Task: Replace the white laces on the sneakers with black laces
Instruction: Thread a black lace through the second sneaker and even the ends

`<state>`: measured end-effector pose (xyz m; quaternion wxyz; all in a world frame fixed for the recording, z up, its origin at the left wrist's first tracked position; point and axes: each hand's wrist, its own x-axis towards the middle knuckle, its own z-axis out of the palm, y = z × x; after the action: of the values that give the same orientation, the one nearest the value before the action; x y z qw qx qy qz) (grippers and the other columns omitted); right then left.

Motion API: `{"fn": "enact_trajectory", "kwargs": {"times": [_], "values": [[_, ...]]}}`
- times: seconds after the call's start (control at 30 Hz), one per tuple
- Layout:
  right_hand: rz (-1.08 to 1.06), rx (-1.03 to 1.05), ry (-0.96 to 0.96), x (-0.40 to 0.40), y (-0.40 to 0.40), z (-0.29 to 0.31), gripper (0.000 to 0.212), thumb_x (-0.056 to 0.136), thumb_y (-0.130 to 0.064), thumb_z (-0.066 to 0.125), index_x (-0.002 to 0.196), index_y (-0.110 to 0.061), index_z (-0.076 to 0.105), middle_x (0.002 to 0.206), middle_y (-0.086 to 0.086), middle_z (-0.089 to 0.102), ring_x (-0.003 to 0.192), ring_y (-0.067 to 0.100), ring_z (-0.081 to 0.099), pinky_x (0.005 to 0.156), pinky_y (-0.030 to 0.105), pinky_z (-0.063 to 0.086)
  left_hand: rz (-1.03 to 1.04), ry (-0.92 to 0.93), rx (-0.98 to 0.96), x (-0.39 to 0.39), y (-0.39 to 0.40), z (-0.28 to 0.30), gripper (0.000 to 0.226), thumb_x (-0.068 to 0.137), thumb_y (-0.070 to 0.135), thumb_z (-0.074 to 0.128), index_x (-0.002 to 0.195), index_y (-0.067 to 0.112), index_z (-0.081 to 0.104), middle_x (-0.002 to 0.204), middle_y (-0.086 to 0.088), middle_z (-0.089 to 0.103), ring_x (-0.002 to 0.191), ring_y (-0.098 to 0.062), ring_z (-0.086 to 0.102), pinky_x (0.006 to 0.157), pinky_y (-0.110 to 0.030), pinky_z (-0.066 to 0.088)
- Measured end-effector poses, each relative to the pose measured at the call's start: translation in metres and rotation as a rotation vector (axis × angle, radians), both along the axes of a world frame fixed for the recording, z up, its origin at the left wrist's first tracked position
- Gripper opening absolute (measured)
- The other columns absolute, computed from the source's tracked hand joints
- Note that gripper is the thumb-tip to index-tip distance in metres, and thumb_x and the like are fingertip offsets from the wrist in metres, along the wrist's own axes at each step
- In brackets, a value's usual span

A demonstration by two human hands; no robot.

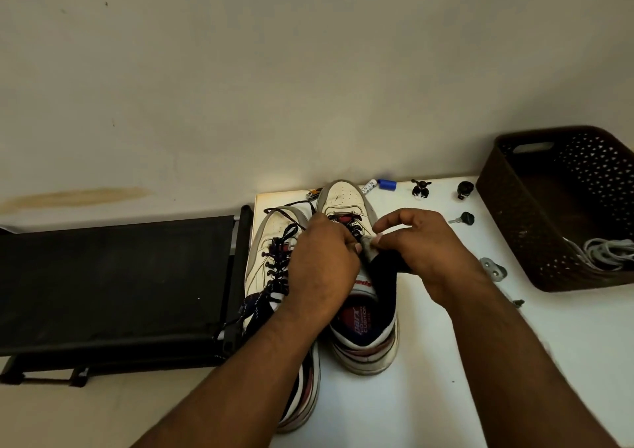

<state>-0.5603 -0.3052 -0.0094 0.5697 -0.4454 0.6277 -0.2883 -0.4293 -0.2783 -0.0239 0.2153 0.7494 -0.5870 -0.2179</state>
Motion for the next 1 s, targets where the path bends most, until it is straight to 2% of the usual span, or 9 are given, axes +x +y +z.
{"fn": "enact_trajectory", "kwargs": {"times": [0.13, 0.27, 0.47, 0.53, 0.6, 0.7, 0.77, 0.87, 1.0], "values": [[-0.062, 0.122, -0.14, -0.005, -0.001, -0.001, 0.02, 0.094, -0.004, 0.052, 0.091, -0.007, 0.072, 0.094, 0.016, 0.07, 0.081, 0.027, 0.068, 0.07, 0.034, 0.058, -0.002, -0.035, -0.022, -0.004, 0.0, -0.001, 0.016, 0.09, 0.028, 0.066, 0.094, 0.016, 0.075, 0.113, -0.002, 0.054, 0.094, -0.018, 0.061, 0.08, -0.033, 0.053], [0.009, 0.095, -0.027, 0.002, 0.003, -0.004, 0.033, 0.087, 0.015, 0.049, 0.078, -0.01, 0.069, 0.088, 0.015, 0.067, 0.084, 0.031, 0.066, 0.075, 0.036, 0.058, -0.011, -0.044, 0.014, -0.003, -0.002, -0.002, 0.013, 0.089, 0.028, 0.067, 0.094, 0.019, 0.075, 0.11, -0.001, 0.061, 0.09, -0.016, 0.063, 0.082, -0.036, 0.055], [0.017, 0.021, 0.056, 0.007, 0.001, -0.012, 0.027, 0.086, 0.009, 0.047, 0.08, -0.011, 0.062, 0.091, 0.015, 0.064, 0.082, 0.029, 0.06, 0.067, 0.033, 0.051, -0.059, -0.042, 0.04, 0.003, -0.001, 0.0, 0.022, 0.085, 0.031, 0.071, 0.106, 0.026, 0.072, 0.122, 0.0, 0.049, 0.101, -0.017, 0.059, 0.087, -0.031, 0.052], [-0.148, 0.022, -0.139, 0.004, -0.004, -0.012, 0.02, 0.092, 0.002, 0.044, 0.084, -0.012, 0.057, 0.086, 0.012, 0.065, 0.077, 0.025, 0.062, 0.068, 0.034, 0.051, -0.051, -0.018, 0.037, 0.006, 0.0, 0.002, 0.026, 0.082, 0.032, 0.074, 0.107, 0.027, 0.071, 0.122, 0.0, 0.049, 0.1, -0.016, 0.06, 0.087, -0.032, 0.053], [-0.388, -0.009, -0.62, -0.004, -0.009, -0.002, 0.019, 0.098, -0.007, 0.04, 0.086, -0.014, 0.052, 0.073, 0.006, 0.066, 0.065, 0.019, 0.064, 0.065, 0.03, 0.054, -0.041, -0.01, 0.014, 0.007, 0.003, 0.004, 0.024, 0.083, 0.028, 0.072, 0.107, 0.027, 0.068, 0.123, 0.001, 0.045, 0.101, -0.016, 0.059, 0.085, -0.031, 0.052], [-0.489, -0.139, -1.116, -0.021, -0.013, 0.018, 0.024, 0.099, -0.013, 0.039, 0.078, -0.019, 0.049, 0.054, -0.005, 0.047, 0.045, 0.008, 0.043, 0.05, 0.018, 0.042, -0.024, 0.011, -0.057, 0.005, 0.004, 0.004, 0.036, 0.083, 0.013, 0.066, 0.115, 0.027, 0.057, 0.125, 0.0, 0.04, 0.092, -0.017, 0.058, 0.075, -0.03, 0.051], [-0.356, -0.23, -0.82, -0.023, -0.011, 0.021, 0.025, 0.096, -0.007, 0.042, 0.077, -0.019, 0.053, 0.056, -0.005, 0.043, 0.046, 0.008, 0.035, 0.048, 0.02, 0.03, -0.016, 0.042, -0.092, 0.005, 0.004, 0.003, 0.052, 0.08, 0.004, 0.063, 0.124, 0.028, 0.048, 0.125, -0.001, 0.037, 0.087, -0.016, 0.054, 0.07, -0.03, 0.051], [0.207, -0.381, 0.3, -0.017, -0.005, 0.007, 0.014, 0.092, -0.01, 0.057, 0.089, -0.02, 0.066, 0.082, -0.005, 0.06, 0.069, 0.005, 0.051, 0.063, 0.021, 0.037, -0.01, 0.079, -0.13, 0.004, 0.004, 0.003, 0.07, 0.078, 0.0, 0.062, 0.135, 0.034, 0.039, 0.127, -0.002, 0.036, 0.086, -0.015, 0.053, 0.069, -0.028, 0.05], [0.435, -0.255, 0.56, -0.006, -0.002, -0.01, 0.021, 0.091, -0.002, 0.052, 0.101, -0.012, 0.069, 0.109, 0.005, 0.063, 0.099, 0.019, 0.056, 0.073, 0.024, 0.043, 0.015, 0.102, -0.132, 0.003, 0.005, 0.003, 0.08, 0.078, -0.002, 0.059, 0.141, 0.039, 0.031, 0.13, -0.003, 0.033, 0.084, -0.018, 0.055, 0.072, -0.034, 0.056]]}}
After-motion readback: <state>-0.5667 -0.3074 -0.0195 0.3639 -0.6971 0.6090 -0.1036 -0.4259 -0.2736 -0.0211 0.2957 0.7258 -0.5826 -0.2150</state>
